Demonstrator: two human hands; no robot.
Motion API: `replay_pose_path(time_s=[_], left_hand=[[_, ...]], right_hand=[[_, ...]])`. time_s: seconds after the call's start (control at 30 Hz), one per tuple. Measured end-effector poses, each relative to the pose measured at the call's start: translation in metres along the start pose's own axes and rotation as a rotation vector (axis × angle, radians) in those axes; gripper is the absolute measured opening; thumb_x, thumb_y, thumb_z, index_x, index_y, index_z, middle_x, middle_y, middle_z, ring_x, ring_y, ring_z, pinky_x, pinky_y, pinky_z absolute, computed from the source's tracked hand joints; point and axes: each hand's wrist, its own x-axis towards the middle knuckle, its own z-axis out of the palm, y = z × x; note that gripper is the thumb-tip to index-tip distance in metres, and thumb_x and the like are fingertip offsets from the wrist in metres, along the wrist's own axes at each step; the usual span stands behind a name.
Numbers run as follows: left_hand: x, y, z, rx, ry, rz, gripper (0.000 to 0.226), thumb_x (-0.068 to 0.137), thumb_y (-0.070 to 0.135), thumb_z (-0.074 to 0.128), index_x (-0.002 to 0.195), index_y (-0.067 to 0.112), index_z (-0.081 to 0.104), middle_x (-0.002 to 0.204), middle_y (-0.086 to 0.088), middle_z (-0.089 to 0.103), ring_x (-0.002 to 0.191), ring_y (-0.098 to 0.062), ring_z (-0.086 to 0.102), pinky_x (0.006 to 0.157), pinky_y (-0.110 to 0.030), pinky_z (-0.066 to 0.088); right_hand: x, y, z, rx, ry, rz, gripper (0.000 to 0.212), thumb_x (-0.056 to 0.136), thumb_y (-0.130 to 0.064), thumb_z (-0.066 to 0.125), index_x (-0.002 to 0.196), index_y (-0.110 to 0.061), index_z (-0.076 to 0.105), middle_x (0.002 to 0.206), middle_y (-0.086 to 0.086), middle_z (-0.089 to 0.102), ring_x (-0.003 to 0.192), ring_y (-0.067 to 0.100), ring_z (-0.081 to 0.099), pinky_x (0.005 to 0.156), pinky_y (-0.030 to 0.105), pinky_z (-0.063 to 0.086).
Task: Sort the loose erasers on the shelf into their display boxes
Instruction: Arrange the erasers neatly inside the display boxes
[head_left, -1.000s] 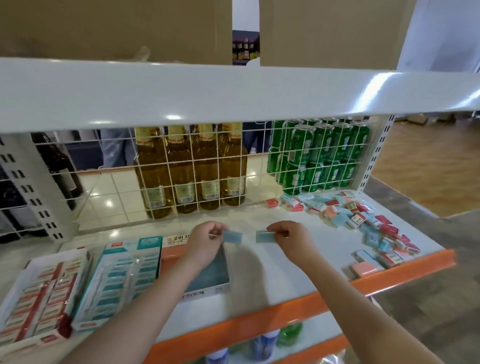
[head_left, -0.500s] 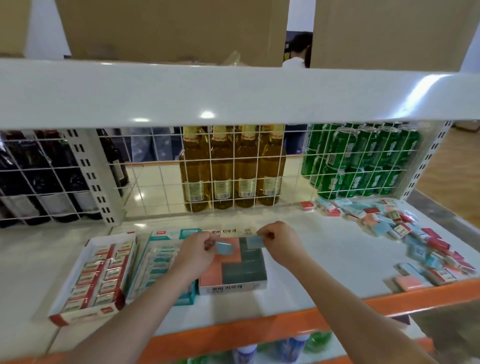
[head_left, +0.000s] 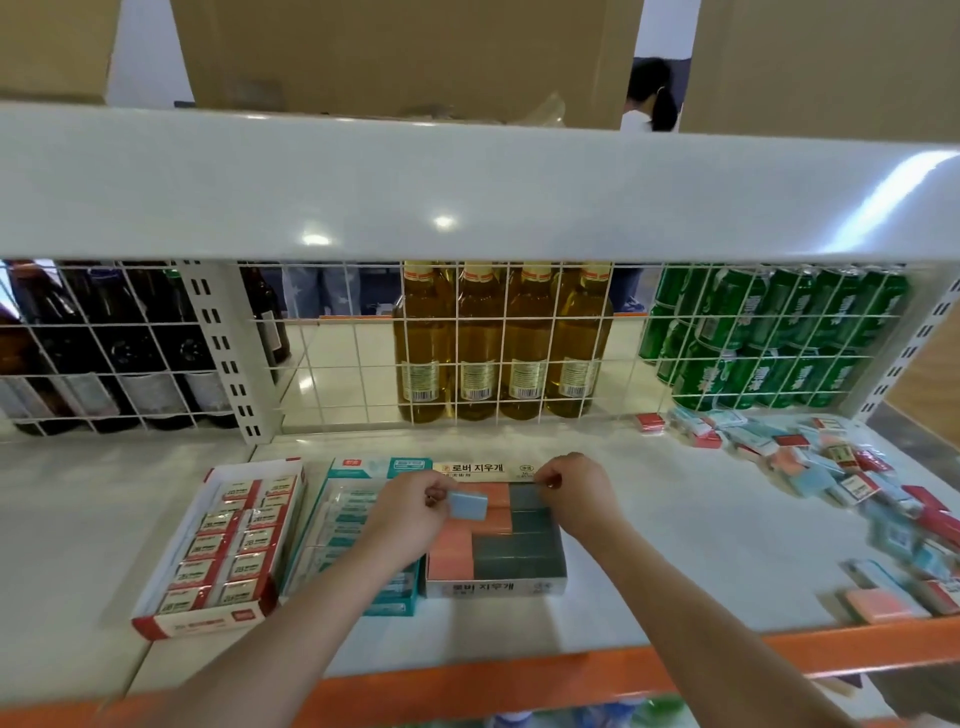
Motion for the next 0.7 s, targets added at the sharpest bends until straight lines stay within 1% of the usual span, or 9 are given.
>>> replay_pose_path(time_s=[0.13,0.27,0.3,0.4,0.47,0.53,0.6,0.7], left_hand=[[0.001,-0.002,0.002,-0.002,-0.003,0.004,0.026,0.092,0.014,0.054,0.117,0.021,0.059,0.119,0.005,0.059,0.096,0.000,0.047,0.078,-0.011,0.036],[0.003,0.000,0.004,-0.029,-0.028,-0.002,0.026,0.091,0.014,0.056,0.116,0.021,0.061,0.117,0.005,0.060,0.096,-0.001,0.049,0.082,-0.014,0.040],[0.003,0.001,0.005,-0.038,-0.033,-0.002,0.026,0.091,0.014,0.056,0.116,0.021,0.061,0.116,0.005,0.060,0.096,-0.002,0.050,0.080,-0.014,0.041],[0.003,0.006,0.009,-0.044,-0.049,0.013,0.026,0.091,0.013,0.056,0.116,0.020,0.061,0.112,0.005,0.060,0.095,-0.003,0.050,0.068,-0.006,0.037],[0.003,0.010,0.012,-0.061,-0.050,0.020,0.025,0.090,0.012,0.057,0.114,0.018,0.062,0.109,0.005,0.060,0.093,-0.003,0.051,0.065,-0.005,0.036],[0.004,0.017,0.018,-0.074,-0.053,0.018,0.024,0.090,0.012,0.058,0.113,0.017,0.062,0.106,0.004,0.060,0.092,-0.004,0.052,0.066,-0.006,0.038],[0.005,0.024,0.025,-0.081,-0.063,0.015,0.024,0.089,0.011,0.058,0.112,0.016,0.062,0.105,0.003,0.061,0.092,-0.005,0.053,0.072,-0.009,0.041],[0.005,0.035,0.037,-0.091,-0.070,0.001,0.022,0.088,0.012,0.059,0.110,0.017,0.063,0.104,0.003,0.061,0.091,-0.007,0.054,0.071,-0.010,0.043]], right_hand=[[0.002,0.001,0.003,-0.019,-0.011,-0.004,0.021,0.091,-0.016,0.056,0.110,-0.018,0.066,0.119,0.004,0.051,0.101,0.017,0.054,0.085,0.020,0.044],[0.005,0.003,0.001,-0.030,-0.042,-0.018,0.019,0.089,-0.019,0.059,0.106,-0.019,0.068,0.117,0.003,0.052,0.101,0.017,0.054,0.080,0.017,0.040],[0.006,0.003,0.000,-0.041,-0.054,-0.023,0.019,0.089,-0.020,0.059,0.106,-0.019,0.068,0.118,0.003,0.052,0.102,0.017,0.053,0.080,0.018,0.040],[0.007,0.001,-0.001,-0.066,-0.086,-0.031,0.019,0.090,-0.020,0.058,0.106,-0.018,0.068,0.119,0.004,0.052,0.103,0.018,0.053,0.082,0.020,0.042],[0.006,0.002,-0.002,-0.053,-0.068,-0.033,0.019,0.090,-0.020,0.058,0.106,-0.018,0.067,0.118,0.004,0.052,0.104,0.019,0.053,0.084,0.021,0.044],[0.004,0.006,-0.005,-0.025,-0.021,-0.040,0.019,0.090,-0.019,0.058,0.108,-0.019,0.065,0.118,0.003,0.053,0.104,0.018,0.053,0.080,0.019,0.044],[0.001,0.012,-0.008,0.002,0.019,-0.048,0.021,0.090,-0.020,0.058,0.110,-0.019,0.064,0.116,0.002,0.054,0.099,0.015,0.052,0.075,0.016,0.040],[-0.003,0.020,-0.014,0.037,0.049,-0.046,0.022,0.090,-0.021,0.059,0.111,-0.019,0.063,0.114,0.001,0.057,0.092,0.011,0.051,0.077,0.016,0.040]])
